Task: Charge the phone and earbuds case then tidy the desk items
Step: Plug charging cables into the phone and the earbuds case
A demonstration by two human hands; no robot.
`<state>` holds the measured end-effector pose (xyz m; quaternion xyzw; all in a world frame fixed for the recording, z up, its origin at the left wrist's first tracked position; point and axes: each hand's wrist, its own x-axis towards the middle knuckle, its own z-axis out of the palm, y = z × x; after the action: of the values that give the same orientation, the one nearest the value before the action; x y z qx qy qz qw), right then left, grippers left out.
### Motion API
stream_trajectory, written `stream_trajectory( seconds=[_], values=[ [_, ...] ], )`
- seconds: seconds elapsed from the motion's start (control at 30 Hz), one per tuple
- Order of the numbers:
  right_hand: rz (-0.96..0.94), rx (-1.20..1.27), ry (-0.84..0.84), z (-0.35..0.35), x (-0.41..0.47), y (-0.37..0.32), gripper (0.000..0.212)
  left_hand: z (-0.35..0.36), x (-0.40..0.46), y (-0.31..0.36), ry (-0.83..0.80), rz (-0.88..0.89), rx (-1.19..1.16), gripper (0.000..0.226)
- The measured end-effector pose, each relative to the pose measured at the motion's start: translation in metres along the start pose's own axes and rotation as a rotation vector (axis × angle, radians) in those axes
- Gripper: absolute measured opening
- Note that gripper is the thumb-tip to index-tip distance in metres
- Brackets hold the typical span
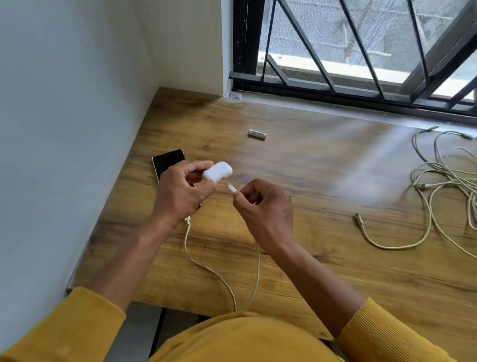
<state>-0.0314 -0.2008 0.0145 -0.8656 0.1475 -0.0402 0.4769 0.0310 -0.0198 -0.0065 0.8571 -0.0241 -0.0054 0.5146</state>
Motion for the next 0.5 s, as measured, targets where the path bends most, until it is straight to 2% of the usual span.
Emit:
stream_trajectory(
  seconds=[0.2,0.5],
  values=[
    [-0.04,-0.051,-0.025,0.001,-0.006,-0.001,0.017,-0.008,-0.032,-0.002,0.026,-0.04,-0.067,0.044],
    [-0.072,-0.031,-0.066,0.003,-0.019,0.003,0.016,-0.011,-0.052,-0.001,0.06,-0.004,-0.032,0.043]
  ],
)
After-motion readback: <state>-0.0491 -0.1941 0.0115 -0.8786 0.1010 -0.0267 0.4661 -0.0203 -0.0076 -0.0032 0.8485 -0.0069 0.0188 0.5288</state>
